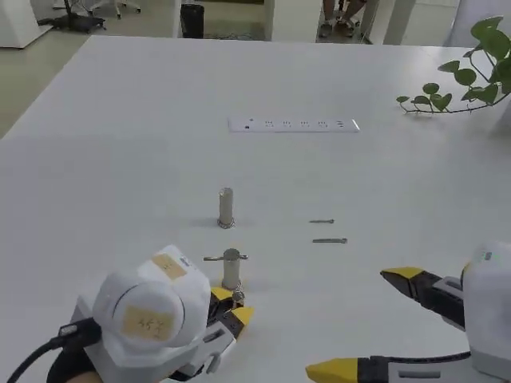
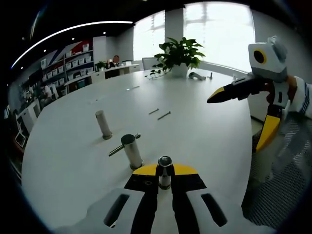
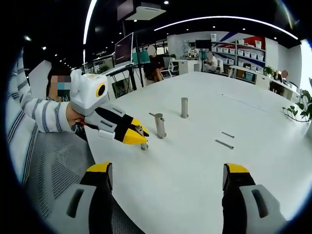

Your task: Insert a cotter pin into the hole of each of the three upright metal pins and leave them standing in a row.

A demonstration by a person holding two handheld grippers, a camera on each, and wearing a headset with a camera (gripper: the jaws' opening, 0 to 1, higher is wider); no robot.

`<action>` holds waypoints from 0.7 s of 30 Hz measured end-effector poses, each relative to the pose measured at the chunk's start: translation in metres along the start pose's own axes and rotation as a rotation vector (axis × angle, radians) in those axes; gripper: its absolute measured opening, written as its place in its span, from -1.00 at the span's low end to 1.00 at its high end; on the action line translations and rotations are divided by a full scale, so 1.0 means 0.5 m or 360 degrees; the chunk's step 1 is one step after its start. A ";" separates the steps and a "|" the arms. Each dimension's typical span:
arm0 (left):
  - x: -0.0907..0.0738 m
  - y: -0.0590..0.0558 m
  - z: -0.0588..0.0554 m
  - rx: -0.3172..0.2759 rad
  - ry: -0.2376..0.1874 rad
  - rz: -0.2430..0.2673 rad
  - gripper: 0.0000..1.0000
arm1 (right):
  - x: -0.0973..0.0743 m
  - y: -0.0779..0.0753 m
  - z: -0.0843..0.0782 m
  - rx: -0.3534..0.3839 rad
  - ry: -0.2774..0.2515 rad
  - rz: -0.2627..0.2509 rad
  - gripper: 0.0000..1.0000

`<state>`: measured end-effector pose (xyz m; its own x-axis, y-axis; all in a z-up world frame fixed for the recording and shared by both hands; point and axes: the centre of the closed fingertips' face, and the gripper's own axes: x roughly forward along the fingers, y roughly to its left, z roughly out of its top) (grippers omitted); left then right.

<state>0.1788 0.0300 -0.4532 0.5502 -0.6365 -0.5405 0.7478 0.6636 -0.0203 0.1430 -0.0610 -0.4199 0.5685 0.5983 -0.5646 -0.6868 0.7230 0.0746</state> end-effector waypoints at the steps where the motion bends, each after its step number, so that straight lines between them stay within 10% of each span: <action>1: 0.000 0.002 -0.001 0.0002 0.0003 0.0007 -0.90 | 0.000 0.001 -0.001 0.0000 0.0001 0.0001 0.85; 21: 0.004 0.024 -0.011 -0.0101 -0.0010 0.0045 -0.90 | 0.010 0.009 -0.005 0.0027 -0.0008 0.0022 0.83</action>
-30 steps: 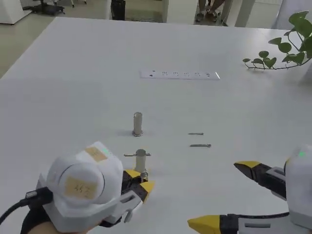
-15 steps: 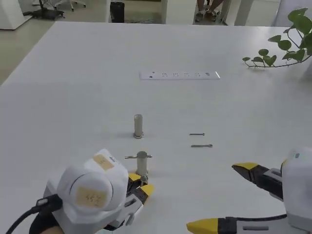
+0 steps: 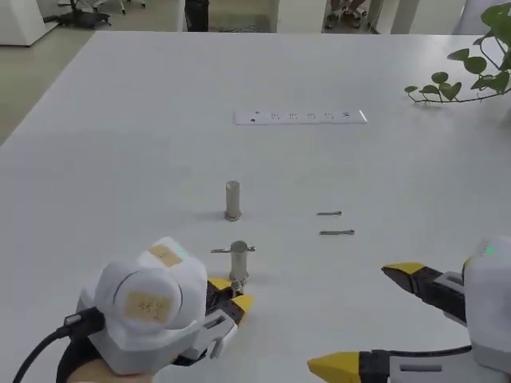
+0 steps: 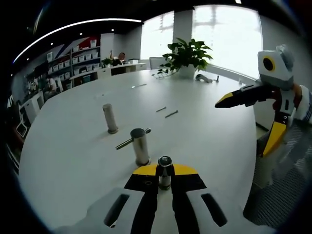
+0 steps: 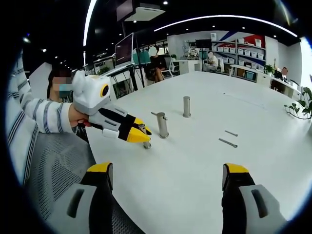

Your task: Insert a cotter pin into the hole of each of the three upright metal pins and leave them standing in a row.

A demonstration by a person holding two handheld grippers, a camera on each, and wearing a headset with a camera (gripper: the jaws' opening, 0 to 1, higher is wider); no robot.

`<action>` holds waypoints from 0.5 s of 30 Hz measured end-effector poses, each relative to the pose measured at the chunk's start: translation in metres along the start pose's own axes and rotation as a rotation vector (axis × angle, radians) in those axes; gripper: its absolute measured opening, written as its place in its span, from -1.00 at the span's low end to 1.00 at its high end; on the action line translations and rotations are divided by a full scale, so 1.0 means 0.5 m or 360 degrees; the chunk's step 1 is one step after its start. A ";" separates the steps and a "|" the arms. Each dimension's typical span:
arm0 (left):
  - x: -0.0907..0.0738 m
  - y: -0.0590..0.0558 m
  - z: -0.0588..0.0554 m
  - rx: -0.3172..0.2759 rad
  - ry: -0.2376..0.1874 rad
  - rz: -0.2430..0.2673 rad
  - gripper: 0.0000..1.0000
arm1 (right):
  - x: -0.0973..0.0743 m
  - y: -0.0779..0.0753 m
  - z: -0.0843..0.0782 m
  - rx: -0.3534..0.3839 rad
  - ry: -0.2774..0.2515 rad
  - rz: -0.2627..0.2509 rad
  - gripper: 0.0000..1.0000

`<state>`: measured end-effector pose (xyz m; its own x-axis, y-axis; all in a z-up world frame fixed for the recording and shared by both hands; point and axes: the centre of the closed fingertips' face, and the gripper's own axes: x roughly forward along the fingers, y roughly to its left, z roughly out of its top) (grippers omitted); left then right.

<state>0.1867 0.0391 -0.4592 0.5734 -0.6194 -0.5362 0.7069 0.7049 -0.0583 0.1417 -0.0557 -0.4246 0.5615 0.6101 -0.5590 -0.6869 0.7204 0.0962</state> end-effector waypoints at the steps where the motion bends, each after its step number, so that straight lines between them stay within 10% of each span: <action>1: 0.000 0.001 -0.001 0.0011 0.0005 0.0003 -0.90 | 0.000 0.000 0.000 0.0000 -0.0001 0.0001 0.83; 15: 0.001 0.000 -0.001 0.0002 -0.0035 0.0012 -0.89 | -0.001 -0.003 -0.007 0.0003 0.0003 0.0000 0.82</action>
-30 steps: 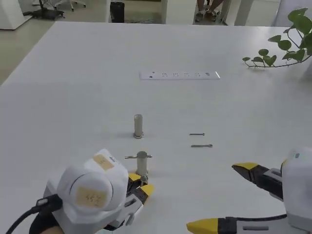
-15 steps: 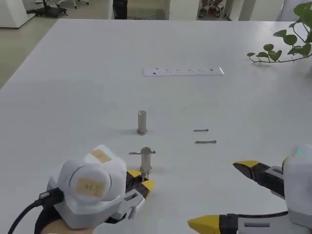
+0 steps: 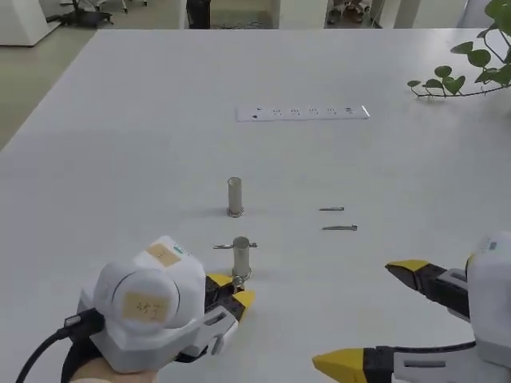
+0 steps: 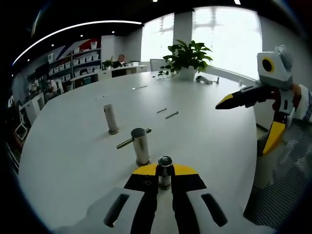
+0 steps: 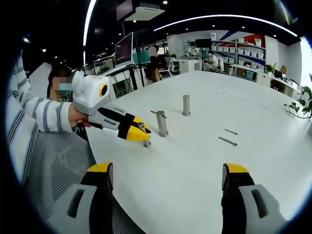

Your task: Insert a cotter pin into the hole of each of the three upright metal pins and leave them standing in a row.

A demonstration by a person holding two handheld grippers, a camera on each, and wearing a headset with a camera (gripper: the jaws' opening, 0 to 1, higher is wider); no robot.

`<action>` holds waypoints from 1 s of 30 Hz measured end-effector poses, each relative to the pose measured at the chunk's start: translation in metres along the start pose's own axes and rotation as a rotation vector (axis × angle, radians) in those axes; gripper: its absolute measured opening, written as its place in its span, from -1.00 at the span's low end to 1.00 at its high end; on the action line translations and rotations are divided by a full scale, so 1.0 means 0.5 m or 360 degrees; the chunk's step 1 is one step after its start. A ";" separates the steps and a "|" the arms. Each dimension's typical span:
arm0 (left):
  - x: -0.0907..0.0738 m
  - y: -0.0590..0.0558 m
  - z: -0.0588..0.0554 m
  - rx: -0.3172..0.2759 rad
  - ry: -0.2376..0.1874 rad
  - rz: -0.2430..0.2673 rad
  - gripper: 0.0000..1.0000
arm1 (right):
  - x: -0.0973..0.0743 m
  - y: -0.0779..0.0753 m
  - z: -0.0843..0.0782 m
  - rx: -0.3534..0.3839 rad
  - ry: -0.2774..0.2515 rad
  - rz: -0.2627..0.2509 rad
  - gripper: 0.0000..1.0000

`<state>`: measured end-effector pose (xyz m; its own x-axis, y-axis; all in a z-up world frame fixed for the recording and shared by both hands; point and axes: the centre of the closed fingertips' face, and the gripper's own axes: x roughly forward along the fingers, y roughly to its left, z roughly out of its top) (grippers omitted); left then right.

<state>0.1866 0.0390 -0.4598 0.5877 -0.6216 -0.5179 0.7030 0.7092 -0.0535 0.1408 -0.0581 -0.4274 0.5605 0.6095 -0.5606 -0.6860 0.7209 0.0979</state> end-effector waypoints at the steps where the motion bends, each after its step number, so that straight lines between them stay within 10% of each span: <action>1: -0.001 0.000 -0.001 -0.0011 0.0003 0.0010 -0.89 | 0.000 0.000 0.000 0.0002 0.0000 0.0001 0.82; 12: -0.006 -0.003 -0.016 0.0001 0.0056 0.0002 -0.82 | -0.002 -0.002 -0.003 0.0004 0.0011 -0.0004 0.82; 30: -0.091 -0.023 0.045 -0.0247 -0.0092 -0.0199 0.35 | -0.011 -0.008 -0.009 -0.0016 0.0055 -0.0006 0.81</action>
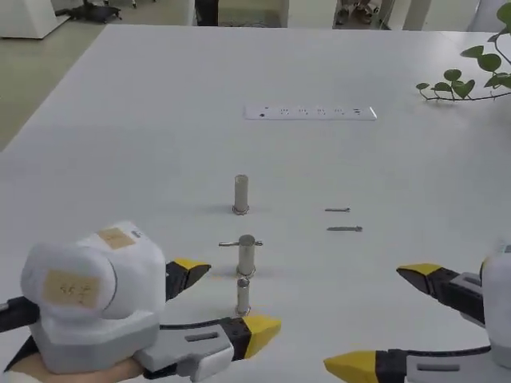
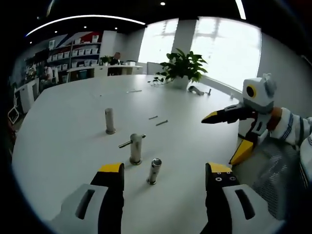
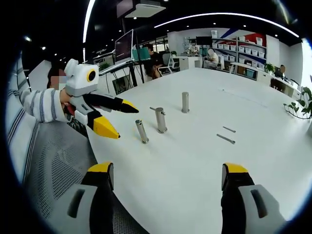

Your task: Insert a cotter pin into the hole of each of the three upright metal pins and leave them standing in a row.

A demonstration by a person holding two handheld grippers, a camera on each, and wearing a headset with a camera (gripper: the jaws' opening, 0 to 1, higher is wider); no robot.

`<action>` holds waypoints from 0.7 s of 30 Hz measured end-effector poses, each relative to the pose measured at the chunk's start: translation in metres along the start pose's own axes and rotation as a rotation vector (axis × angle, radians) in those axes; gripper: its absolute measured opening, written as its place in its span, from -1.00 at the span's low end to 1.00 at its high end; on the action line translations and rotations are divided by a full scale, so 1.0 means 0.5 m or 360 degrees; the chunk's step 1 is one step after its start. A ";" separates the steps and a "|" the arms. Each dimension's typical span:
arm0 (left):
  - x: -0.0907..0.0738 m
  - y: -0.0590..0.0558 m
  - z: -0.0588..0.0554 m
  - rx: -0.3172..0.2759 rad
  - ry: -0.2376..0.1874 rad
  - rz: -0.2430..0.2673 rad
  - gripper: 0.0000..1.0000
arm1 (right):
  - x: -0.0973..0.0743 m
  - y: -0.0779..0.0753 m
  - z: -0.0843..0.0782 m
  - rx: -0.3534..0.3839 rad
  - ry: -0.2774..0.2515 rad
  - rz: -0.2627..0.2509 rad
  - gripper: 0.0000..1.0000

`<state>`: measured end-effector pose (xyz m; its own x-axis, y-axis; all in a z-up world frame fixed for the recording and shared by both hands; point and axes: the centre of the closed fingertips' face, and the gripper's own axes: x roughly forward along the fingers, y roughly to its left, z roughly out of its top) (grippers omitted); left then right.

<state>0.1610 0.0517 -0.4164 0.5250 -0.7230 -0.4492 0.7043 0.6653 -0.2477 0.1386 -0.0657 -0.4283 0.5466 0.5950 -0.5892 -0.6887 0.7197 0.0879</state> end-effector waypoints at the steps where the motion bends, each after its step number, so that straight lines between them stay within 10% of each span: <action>1: -0.004 0.002 0.008 -0.0018 -0.0034 0.0005 0.39 | 0.000 0.000 -0.001 0.0002 0.0002 0.0000 0.81; 8: -0.034 0.014 0.022 -0.0075 -0.0072 0.0034 0.59 | -0.001 -0.008 -0.003 0.0007 0.0015 -0.0013 0.80; 21: -0.063 0.019 -0.024 -0.0008 0.0033 0.0094 0.94 | 0.003 -0.018 -0.011 -0.0005 0.0055 -0.0034 0.79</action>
<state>0.1456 0.0832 -0.4148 0.5557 -0.6783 -0.4807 0.6697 0.7079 -0.2247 0.1429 -0.0735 -0.4345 0.5448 0.5666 -0.6182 -0.6783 0.7312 0.0725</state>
